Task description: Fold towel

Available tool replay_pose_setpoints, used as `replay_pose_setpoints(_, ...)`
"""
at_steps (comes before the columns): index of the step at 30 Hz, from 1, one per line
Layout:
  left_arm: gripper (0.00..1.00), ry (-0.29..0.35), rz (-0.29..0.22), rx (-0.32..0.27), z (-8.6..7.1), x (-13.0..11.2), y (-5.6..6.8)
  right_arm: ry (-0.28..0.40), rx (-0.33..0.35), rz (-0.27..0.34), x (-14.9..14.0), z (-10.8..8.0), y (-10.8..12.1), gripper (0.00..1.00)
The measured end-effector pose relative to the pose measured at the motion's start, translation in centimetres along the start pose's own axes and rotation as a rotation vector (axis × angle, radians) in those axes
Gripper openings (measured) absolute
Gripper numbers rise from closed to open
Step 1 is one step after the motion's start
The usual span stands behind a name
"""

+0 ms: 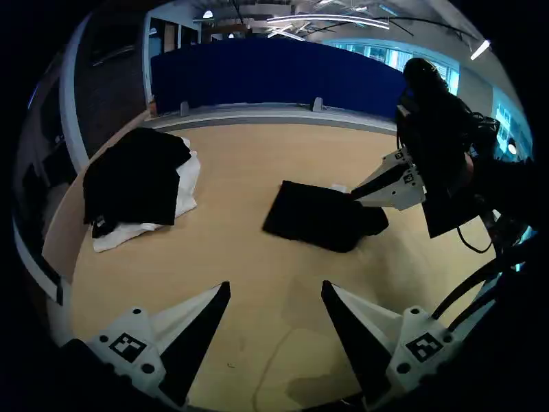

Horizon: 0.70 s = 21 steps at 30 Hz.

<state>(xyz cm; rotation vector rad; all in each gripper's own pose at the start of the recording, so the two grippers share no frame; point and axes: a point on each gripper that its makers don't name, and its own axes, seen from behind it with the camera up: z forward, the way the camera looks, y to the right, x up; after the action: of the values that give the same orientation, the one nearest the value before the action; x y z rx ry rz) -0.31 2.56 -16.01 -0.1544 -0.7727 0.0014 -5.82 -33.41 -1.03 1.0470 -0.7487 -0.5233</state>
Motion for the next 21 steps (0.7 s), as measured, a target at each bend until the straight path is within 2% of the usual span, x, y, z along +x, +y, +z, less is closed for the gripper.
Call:
replay_pose_setpoints(2, 0.99, 0.0, 0.003, -0.003, 0.0, 0.0, 0.2, 0.008, -0.011, 0.015, -0.4, -0.7, -0.1, 0.56)
replay_pose_setpoints(6, 0.99, 0.001, 0.007, -0.006, 0.1, 0.2, 0.5, 0.025, -0.041, 0.045, -1.6, -2.3, -0.4, 0.78)
replay_pose_setpoints(9, 0.99, 0.01, 0.011, -0.012, 0.0, 0.5, 0.8, 0.019, -0.072, 0.075, -3.7, -3.4, -0.6, 0.81)
replay_pose_setpoints(14, 0.99, 0.004, 0.012, -0.021, 0.2, 0.3, 1.2, -0.012, -0.087, 0.156, -7.6, -3.8, -1.4, 0.81)
replay_pose_setpoints(21, 0.99, -0.004, 0.032, -0.022, 0.3, -0.1, 1.4, -0.006, -0.093, 0.274, -9.1, -3.7, -1.9, 0.81)
